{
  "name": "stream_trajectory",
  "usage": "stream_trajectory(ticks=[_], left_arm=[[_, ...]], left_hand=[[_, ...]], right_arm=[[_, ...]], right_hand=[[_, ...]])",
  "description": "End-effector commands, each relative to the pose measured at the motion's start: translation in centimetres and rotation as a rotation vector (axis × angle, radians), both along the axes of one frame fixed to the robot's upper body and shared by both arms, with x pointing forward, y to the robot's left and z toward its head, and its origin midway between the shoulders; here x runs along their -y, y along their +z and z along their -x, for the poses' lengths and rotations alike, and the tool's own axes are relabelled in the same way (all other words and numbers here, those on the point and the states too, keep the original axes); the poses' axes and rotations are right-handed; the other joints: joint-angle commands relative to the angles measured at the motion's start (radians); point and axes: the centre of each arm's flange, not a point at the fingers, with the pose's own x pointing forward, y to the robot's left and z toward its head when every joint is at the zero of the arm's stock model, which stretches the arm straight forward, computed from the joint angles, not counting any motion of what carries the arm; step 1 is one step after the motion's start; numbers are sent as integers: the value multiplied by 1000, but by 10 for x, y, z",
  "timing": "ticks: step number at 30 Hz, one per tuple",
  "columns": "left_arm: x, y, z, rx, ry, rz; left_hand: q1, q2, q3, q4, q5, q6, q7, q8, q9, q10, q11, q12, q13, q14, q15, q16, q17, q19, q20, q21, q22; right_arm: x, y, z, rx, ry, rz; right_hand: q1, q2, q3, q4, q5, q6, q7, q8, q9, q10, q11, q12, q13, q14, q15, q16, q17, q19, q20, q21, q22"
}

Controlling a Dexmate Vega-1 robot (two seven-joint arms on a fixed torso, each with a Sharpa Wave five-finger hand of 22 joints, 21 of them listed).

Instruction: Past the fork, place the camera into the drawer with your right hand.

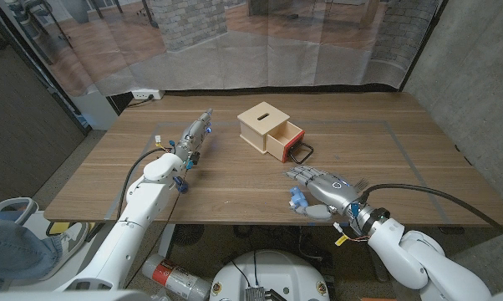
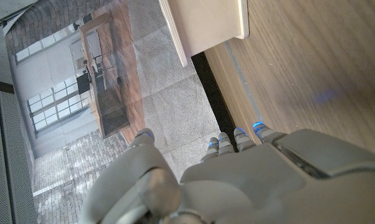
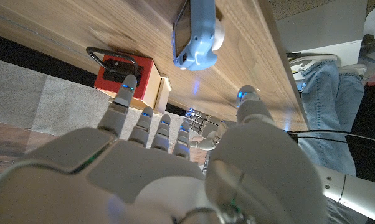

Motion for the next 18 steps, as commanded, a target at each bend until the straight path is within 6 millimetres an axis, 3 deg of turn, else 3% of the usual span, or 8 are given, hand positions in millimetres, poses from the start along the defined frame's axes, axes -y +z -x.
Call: stream_trajectory(ticks=[1, 3, 7, 18], left_arm=[[-1, -1, 0, 2, 5, 4], [-1, 0, 0, 3, 4, 3], [-1, 0, 0, 4, 4, 5], [-2, -3, -3, -4, 3, 10]], left_hand=[[2, 8, -7, 0, -7, -1, -6, 0, 4, -5, -4, 0, 3, -3, 9, 5, 4, -4, 5, -1, 4], [3, 8, -7, 0, -7, -1, -7, 0, 4, -6, -4, 0, 3, -4, 10, 5, 4, -4, 5, -1, 4], [3, 9, -8, 0, -7, -3, -7, 0, 4, -6, -4, 0, 3, -5, 11, 5, 4, -4, 5, -1, 4], [3, 10, -9, 0, -8, -4, -9, 1, 4, -6, -4, 0, 3, -4, 10, 5, 4, -4, 6, 0, 4]], right_arm=[[4, -3, -8, -40, -94, 31], [4, -4, -8, -36, -92, 32], [5, -6, -8, -26, -82, 30], [0, -11, -14, -47, -117, 43]], right_hand=[[1, -11, -3, 2, 9, -13, -6, 1, 3, -10, 9, -3, 3, 11, 9, 6, 3, 31, 0, 8, 3], [2, -12, -4, 2, 10, -13, -10, 3, 3, -11, 12, -2, 3, 15, 9, 7, 3, 43, -1, 11, 3], [11, -17, -8, 1, 17, 28, -30, 24, 2, 8, -8, 14, 3, 33, -1, 12, 2, 110, 0, 27, 4], [16, -19, -10, -1, 20, 47, -32, 29, 2, 12, -7, 17, 3, 39, -9, 13, 2, 129, 2, 29, 4]])
